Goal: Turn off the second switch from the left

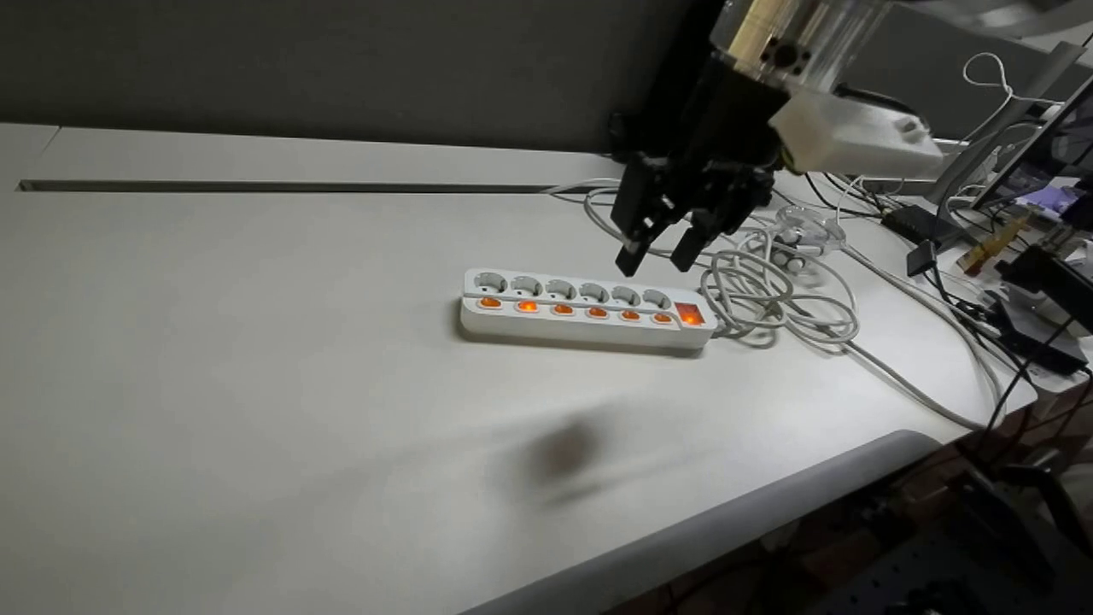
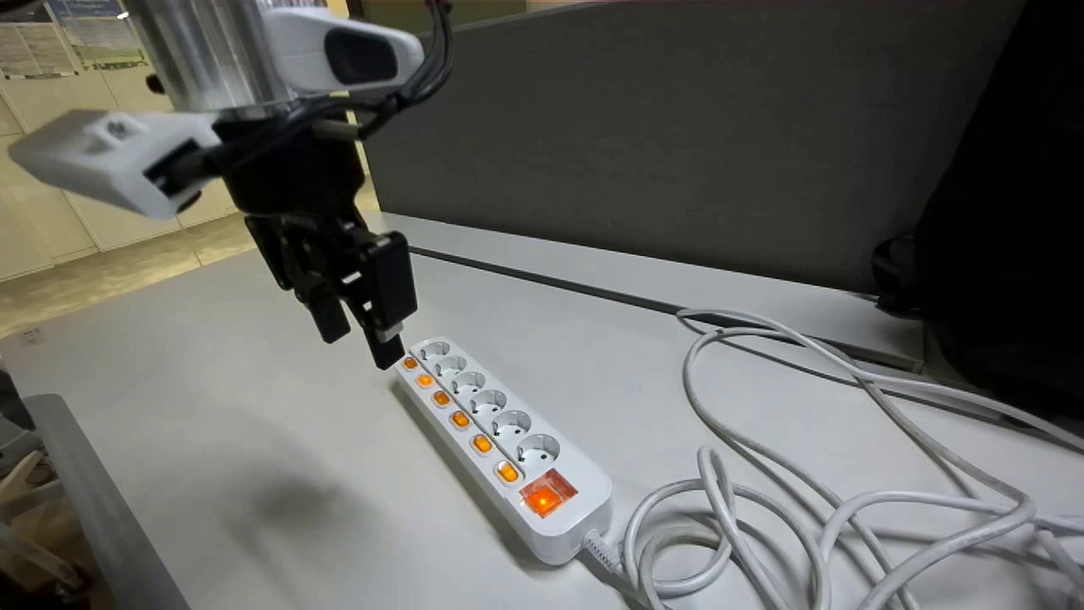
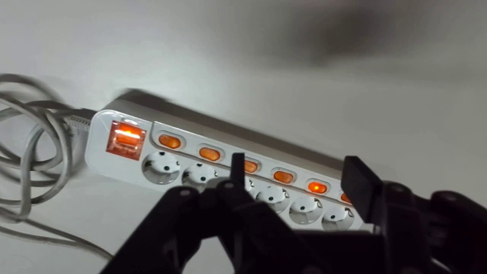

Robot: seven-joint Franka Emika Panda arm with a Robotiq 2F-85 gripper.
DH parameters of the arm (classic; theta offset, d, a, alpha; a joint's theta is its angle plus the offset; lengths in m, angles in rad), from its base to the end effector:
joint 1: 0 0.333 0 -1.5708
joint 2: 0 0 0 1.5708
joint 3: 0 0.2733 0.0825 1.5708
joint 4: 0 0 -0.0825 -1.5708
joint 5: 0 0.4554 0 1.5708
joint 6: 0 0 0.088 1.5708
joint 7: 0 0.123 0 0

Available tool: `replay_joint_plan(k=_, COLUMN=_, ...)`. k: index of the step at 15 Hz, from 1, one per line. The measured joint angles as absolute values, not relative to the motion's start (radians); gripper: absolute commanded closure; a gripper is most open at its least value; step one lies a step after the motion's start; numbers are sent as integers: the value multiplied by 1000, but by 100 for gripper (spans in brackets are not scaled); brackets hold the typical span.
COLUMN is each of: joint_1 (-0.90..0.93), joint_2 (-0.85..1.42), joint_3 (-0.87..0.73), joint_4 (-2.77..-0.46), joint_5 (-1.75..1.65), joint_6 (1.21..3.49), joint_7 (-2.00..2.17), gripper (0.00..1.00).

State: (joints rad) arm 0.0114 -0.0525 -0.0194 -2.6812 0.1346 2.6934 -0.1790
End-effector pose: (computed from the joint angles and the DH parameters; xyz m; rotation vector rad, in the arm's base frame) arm 0.4589 -0.0069 0.1368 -3.0818 -0.0794 -0.1081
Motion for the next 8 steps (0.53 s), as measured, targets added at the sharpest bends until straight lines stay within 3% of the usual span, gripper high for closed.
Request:
replay_joint_plan(k=5, joint_1=35, joint_2=78, joint_3=20, joint_4=-2678, joint_5=-3, joint_6=2865, joint_7=-26, gripper=96)
replay_joint_plan(k=7, joint_1=43, joint_2=128, joint_3=9, joint_4=-2659, joint_5=-92, joint_6=2900, joint_7=48, gripper=100)
replay_joint_plan(k=8, joint_1=52, joint_2=150, joint_3=-5, joint_4=-2646, joint_5=-132, joint_6=2907, joint_7=81, gripper=93)
